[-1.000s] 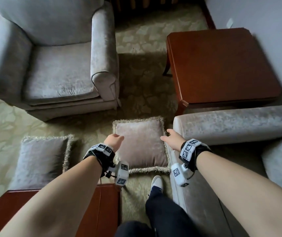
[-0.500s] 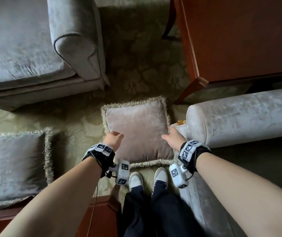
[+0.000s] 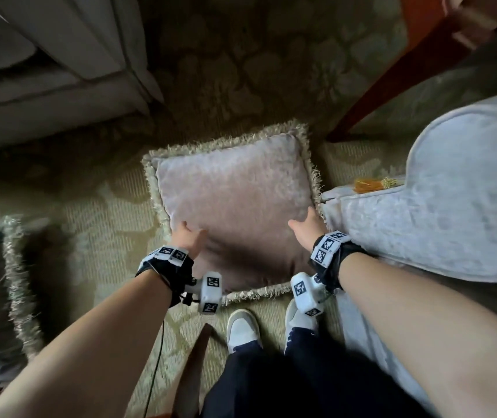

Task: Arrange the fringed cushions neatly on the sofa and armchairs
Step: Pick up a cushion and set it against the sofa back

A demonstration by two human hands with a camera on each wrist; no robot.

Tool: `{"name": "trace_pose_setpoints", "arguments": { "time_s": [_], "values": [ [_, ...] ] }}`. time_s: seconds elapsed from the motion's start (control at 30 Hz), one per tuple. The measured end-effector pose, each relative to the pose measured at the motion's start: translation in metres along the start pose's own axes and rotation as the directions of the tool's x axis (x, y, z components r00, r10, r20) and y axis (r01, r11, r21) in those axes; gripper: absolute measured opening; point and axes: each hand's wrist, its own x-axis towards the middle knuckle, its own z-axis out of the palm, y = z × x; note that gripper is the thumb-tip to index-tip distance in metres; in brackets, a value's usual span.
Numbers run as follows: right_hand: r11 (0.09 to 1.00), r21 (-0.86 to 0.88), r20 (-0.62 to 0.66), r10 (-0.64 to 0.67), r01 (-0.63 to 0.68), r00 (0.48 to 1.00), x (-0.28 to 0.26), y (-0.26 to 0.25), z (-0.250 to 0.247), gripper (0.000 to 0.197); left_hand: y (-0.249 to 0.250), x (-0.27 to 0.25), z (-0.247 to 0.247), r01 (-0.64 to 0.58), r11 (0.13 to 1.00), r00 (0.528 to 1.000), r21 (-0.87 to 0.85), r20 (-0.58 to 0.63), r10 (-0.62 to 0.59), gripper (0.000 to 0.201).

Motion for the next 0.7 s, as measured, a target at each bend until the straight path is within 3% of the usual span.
{"name": "trace_pose_setpoints", "arguments": {
  "time_s": [0.07, 0.2, 0.33, 0.47, 0.6, 0.63, 0.7],
  "values": [
    [0.999, 0.025, -0.034, 0.041, -0.040, 0.999, 0.019, 0.001, 0.013, 0.075, -0.010, 0.024, 0.008, 0.018, 0.996, 1.000, -0.087, -0.023, -0.020, 0.054],
    [0.987, 0.139, -0.060, 0.083, -0.074, 0.995, 0.045, 0.001, 0.025, 0.077, -0.029, 0.062, 0.016, 0.051, 0.978, 0.999, -0.202, 0.008, -0.050, 0.053],
    [0.975, 0.207, -0.040, 0.088, -0.078, 0.995, 0.053, 0.000, 0.027, 0.078, -0.055, 0.110, 0.027, 0.079, 0.924, 0.997, -0.374, 0.009, -0.081, 0.084],
    [0.973, 0.224, -0.074, 0.080, -0.062, 0.994, 0.052, -0.006, 0.024, 0.074, -0.030, 0.071, 0.010, 0.053, 0.890, 0.996, -0.453, -0.043, -0.081, 0.085],
    [0.965, 0.260, -0.092, 0.069, -0.043, 0.993, 0.051, -0.007, 0.018, 0.075, -0.037, 0.083, 0.010, 0.089, 0.901, 0.994, -0.424, -0.013, -0.105, 0.105],
    [0.964, 0.261, -0.087, 0.066, -0.041, 0.994, 0.049, -0.008, 0.015, 0.080, -0.033, 0.076, 0.008, 0.097, 0.904, 0.994, -0.416, -0.007, -0.110, 0.103],
    [0.969, 0.244, -0.045, 0.060, -0.047, 0.997, 0.043, -0.008, 0.011, 0.090, -0.025, 0.059, 0.002, 0.078, 0.906, 0.996, -0.416, -0.004, -0.087, 0.077]
  ]
}}
